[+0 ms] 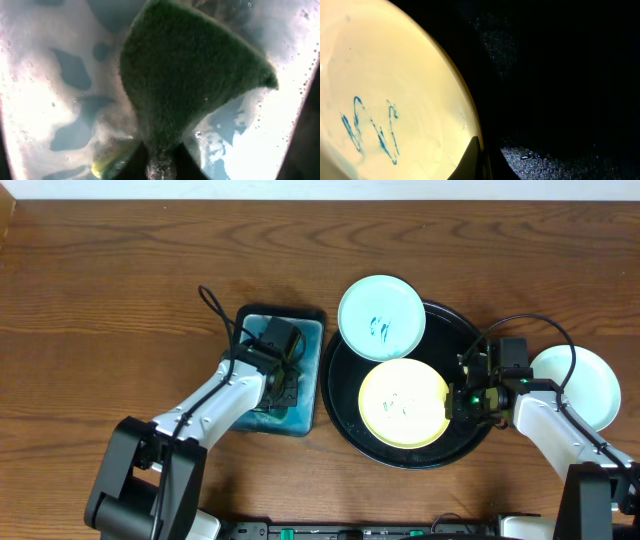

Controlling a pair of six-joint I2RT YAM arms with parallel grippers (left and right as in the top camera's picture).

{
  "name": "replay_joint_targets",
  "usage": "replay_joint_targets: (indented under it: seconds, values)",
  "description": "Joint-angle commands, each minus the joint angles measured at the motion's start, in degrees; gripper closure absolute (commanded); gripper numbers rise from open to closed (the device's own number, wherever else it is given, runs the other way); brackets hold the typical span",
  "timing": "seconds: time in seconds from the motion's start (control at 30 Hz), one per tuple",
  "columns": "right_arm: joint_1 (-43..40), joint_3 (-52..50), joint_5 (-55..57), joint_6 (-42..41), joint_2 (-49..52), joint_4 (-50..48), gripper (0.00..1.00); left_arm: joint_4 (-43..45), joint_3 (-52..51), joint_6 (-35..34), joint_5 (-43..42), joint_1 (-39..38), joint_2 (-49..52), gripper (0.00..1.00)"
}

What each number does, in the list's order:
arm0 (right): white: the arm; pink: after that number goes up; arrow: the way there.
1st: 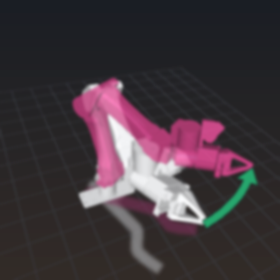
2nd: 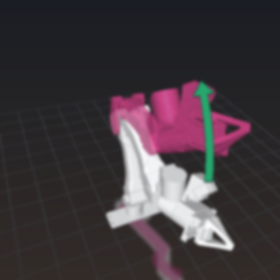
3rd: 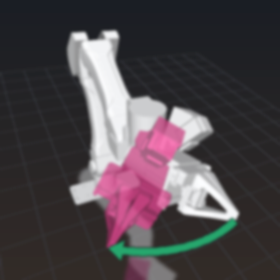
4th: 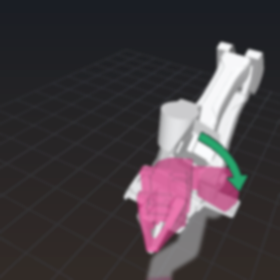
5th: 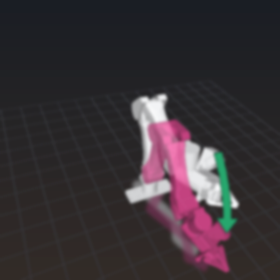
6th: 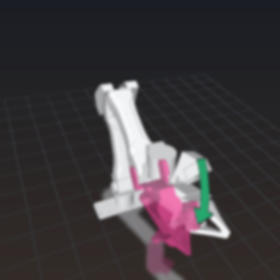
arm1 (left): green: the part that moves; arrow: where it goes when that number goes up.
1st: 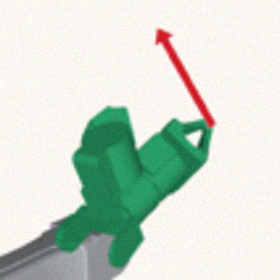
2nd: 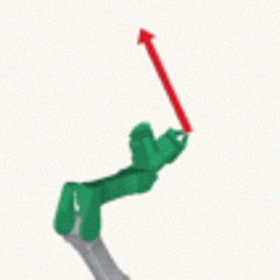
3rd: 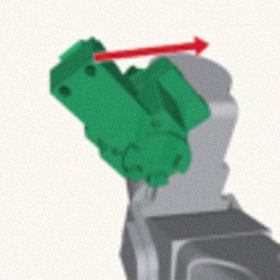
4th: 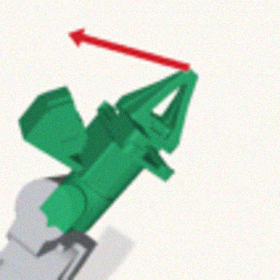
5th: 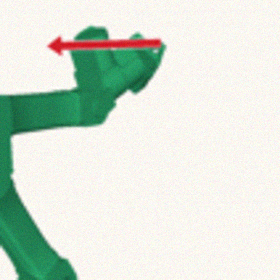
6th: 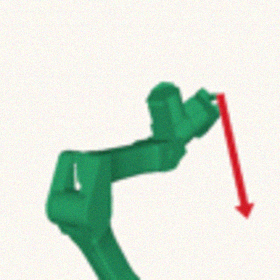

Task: Clean dirty plates on tray and stack at the side
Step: 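Dip and rub the sponge in the water with the left gripper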

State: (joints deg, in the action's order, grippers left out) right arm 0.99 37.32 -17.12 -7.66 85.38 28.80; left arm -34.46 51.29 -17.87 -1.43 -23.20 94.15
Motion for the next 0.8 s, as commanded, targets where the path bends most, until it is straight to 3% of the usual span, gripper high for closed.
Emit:
replay_joint_targets:
  seconds: [0.0,0.27,0.3,0.33,0.4,0.77]
  values:
    - [0.61,-1.03,0.79,-0.61,0.15,0.33,0.99,-1.07,-2.43,-0.39,-0.94,0.42,0.57,0.92]
    - [0.61,-1.03,0.79,-0.61,0.15,0.35,0.99,-2.40,1.27,0.42,-0.46,0.44,-0.42,0.91]
    - [0.61,-1.03,0.79,-0.61,0.15,0.35,0.99,-2.60,1.92,0.76,-0.26,0.44,-0.81,0.83]
    - [0.61,-1.03,0.79,-0.61,0.15,0.35,0.99,-2.64,2.54,0.94,0.09,0.42,-1.31,0.64]
    - [0.61,-1.03,0.79,-0.61,0.15,0.35,0.99,-2.40,3.30,0.94,1.05,0.42,-2.56,0.55]
    - [0.61,-1.03,0.79,-0.61,0.15,0.37,0.99,4.31,3.32,0.85,0.98,0.42,-2.78,0.51]
